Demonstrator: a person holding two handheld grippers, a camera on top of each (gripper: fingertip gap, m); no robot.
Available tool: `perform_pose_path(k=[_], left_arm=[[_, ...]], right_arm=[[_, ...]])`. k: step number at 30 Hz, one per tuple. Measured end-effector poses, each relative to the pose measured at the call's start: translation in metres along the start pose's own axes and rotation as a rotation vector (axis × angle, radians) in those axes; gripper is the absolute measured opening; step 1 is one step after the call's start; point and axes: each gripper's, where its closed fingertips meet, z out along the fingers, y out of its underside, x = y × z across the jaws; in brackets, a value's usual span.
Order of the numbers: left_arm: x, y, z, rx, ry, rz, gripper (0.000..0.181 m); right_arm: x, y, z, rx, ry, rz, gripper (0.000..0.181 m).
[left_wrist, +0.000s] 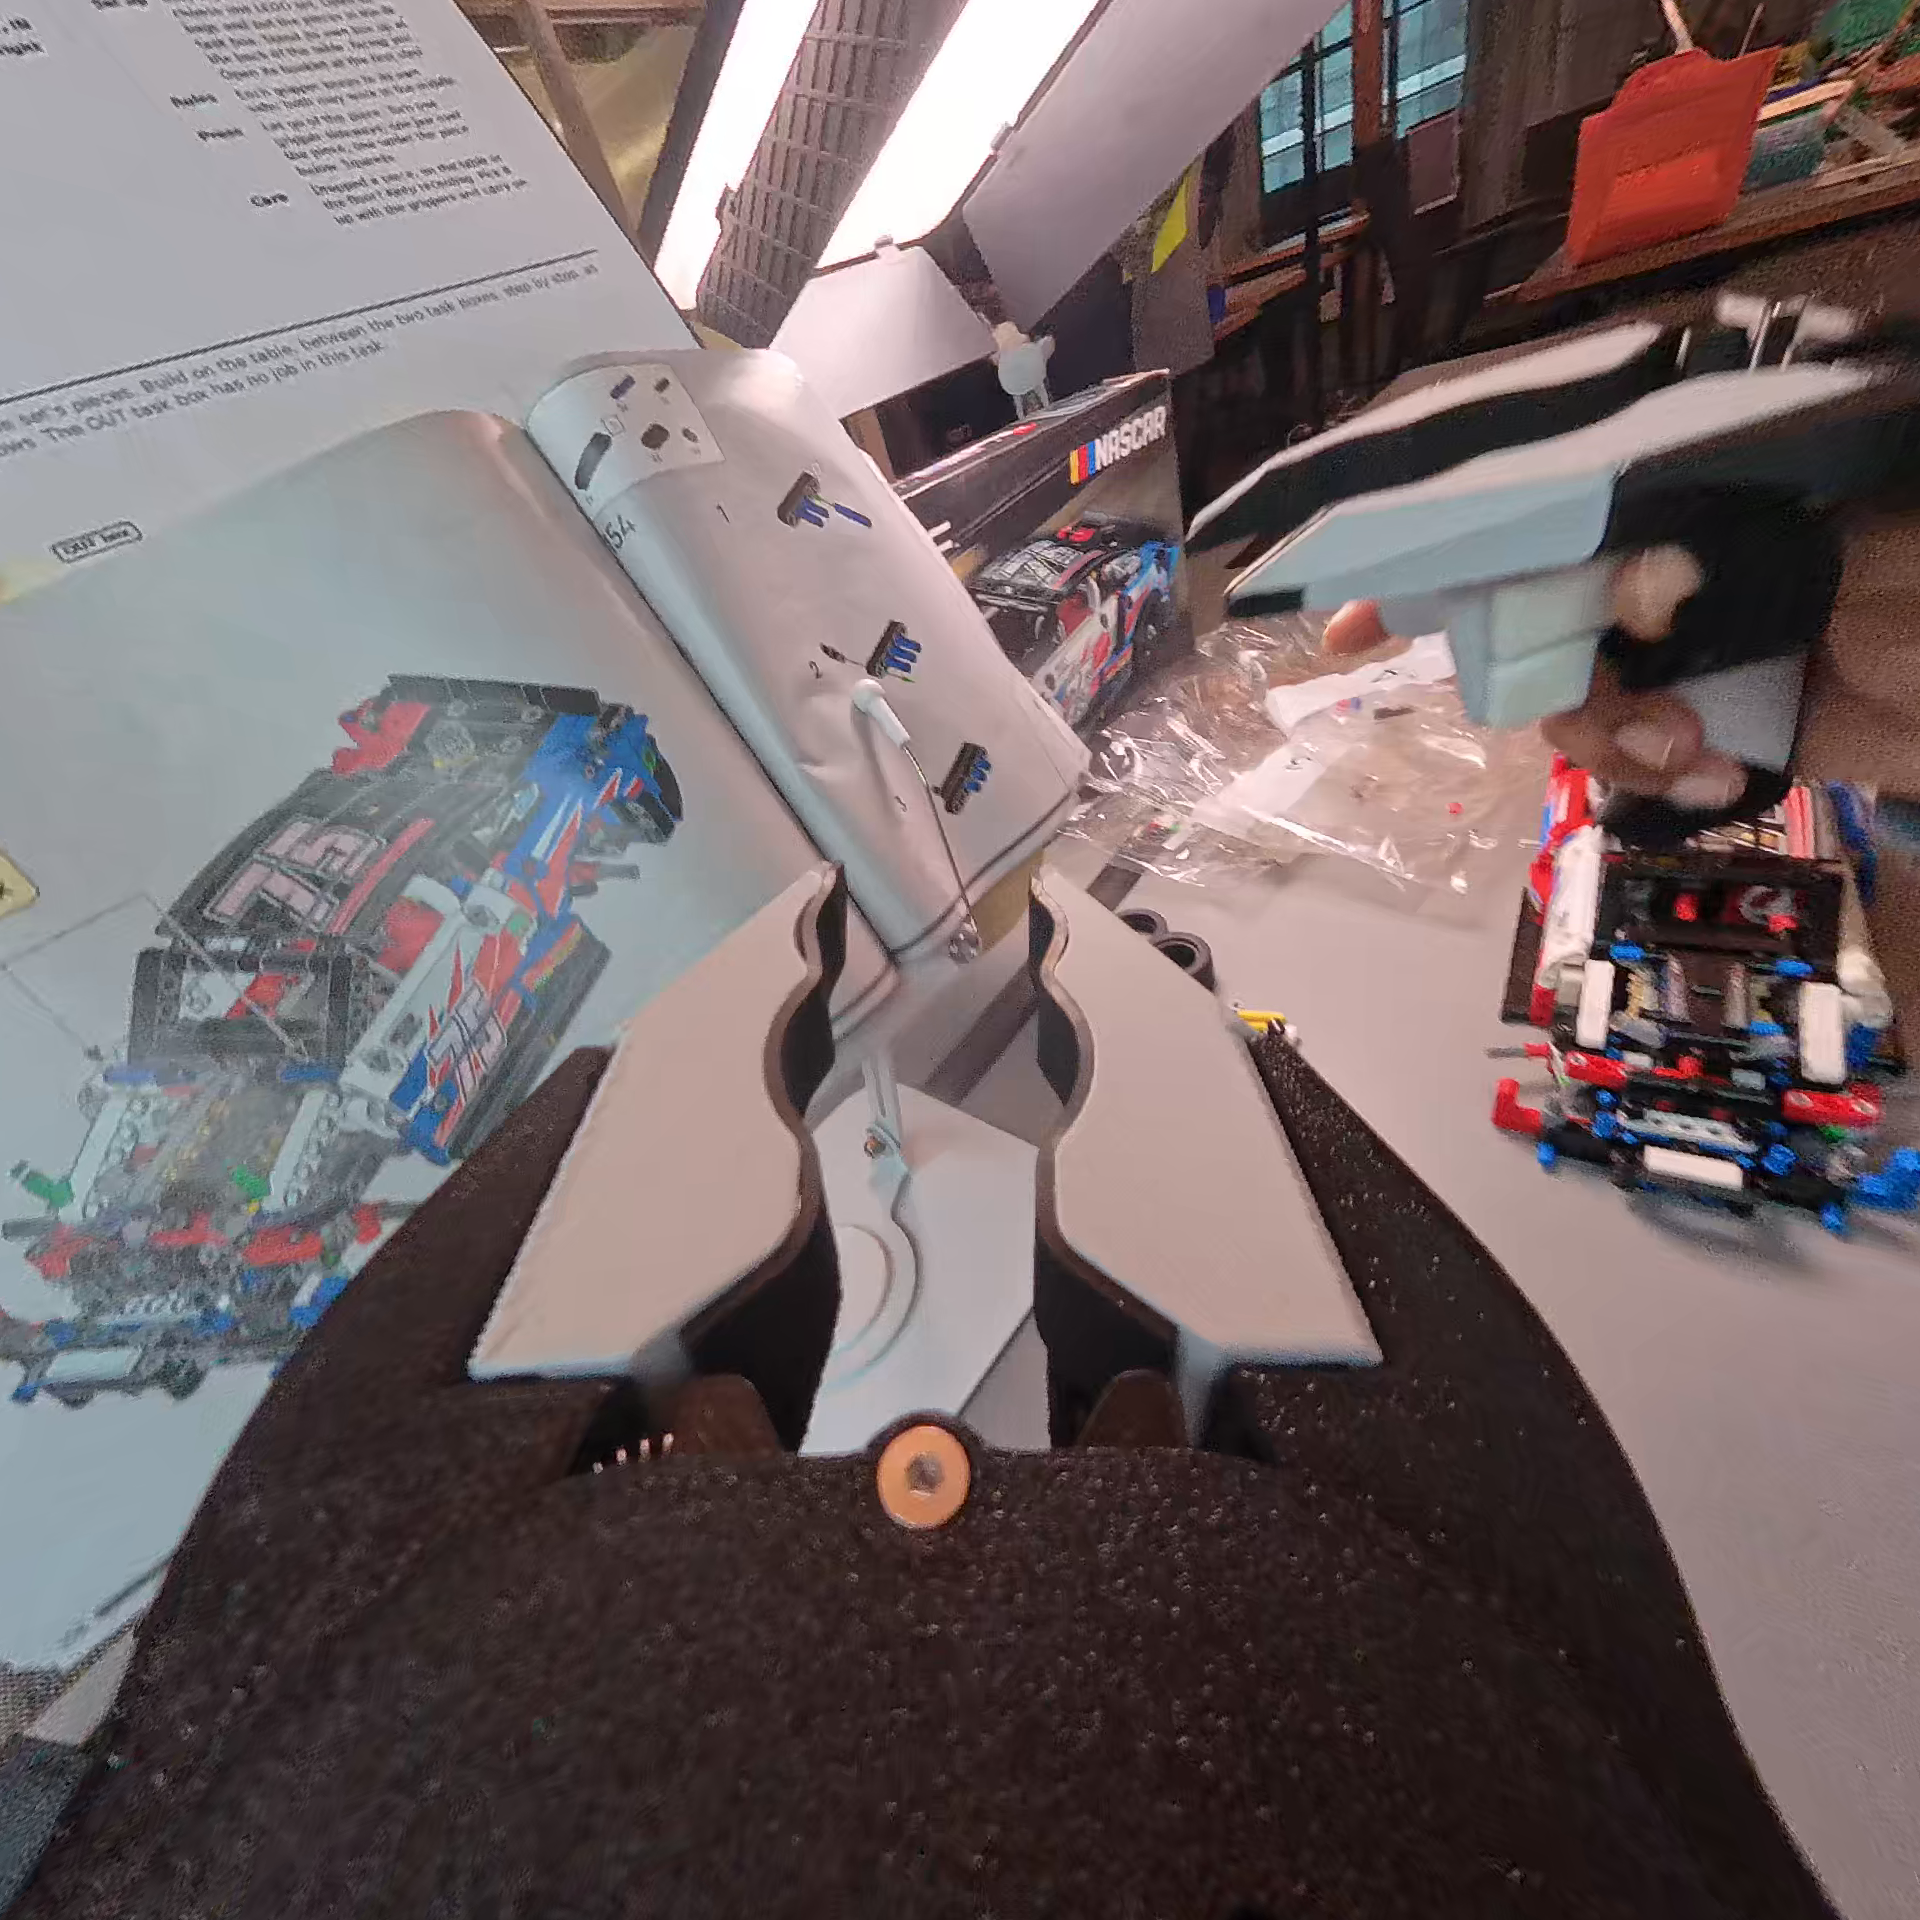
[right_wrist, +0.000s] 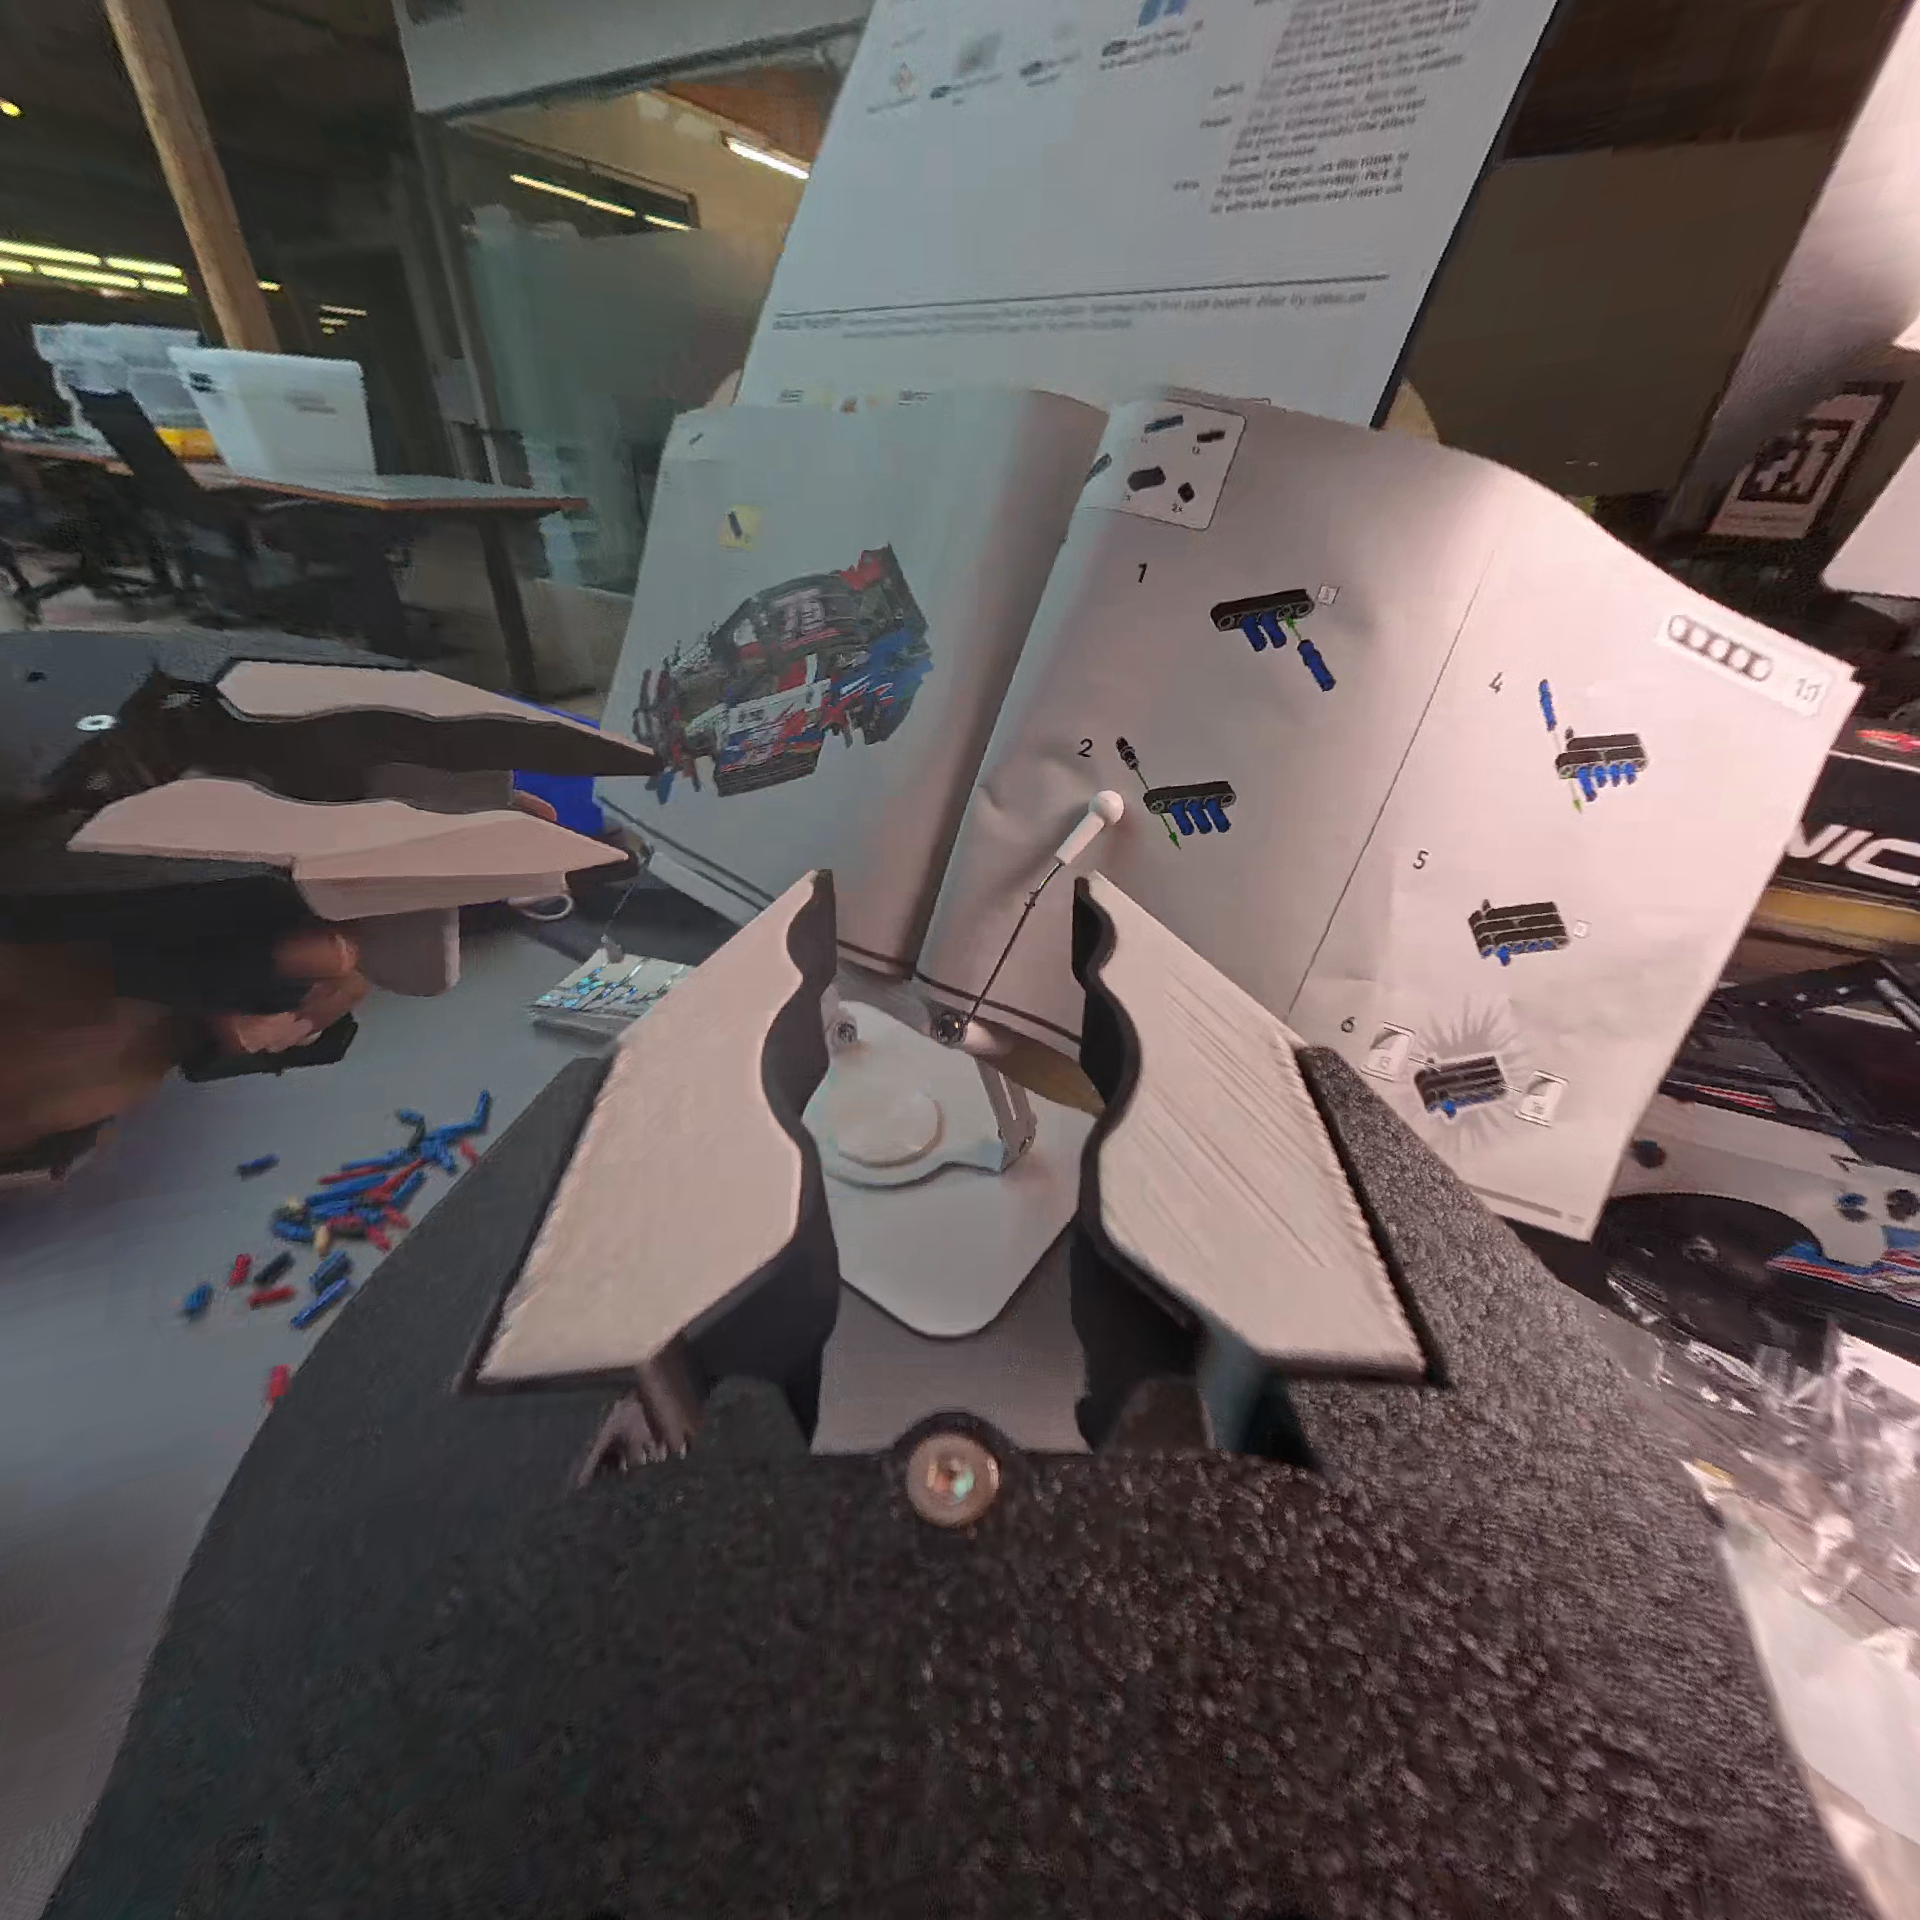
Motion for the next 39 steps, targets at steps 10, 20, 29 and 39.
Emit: perform_pose_path(k=[10, 20, 29, 39], left_arm=[[0.068, 0.076, -0.136, -0.077, 0.148, -0.196, 0.039], [0.112, 0.111, -0.217, -0.177, 0.134, -0.239, 0.042], [0.123, 0.117, -0.250, -0.162, 0.102, -0.296, 0.040], [0.143, 0.135, -0.237, -0.212, 0.161, -0.350, 0.039]], right_arm=[[0.049, 0.114, -0.222, -0.551, 0.147, -0.137, 0.050], [0.091, 0.190, -0.247, -0.699, 0.322, -0.736, 0.039], [0.082, 0.198, -0.222, -0.703, 0.246, -1.109, 0.009], [-0.086, 0.174, -0.170, -0.479, 0.069, -1.126, 0.004]])
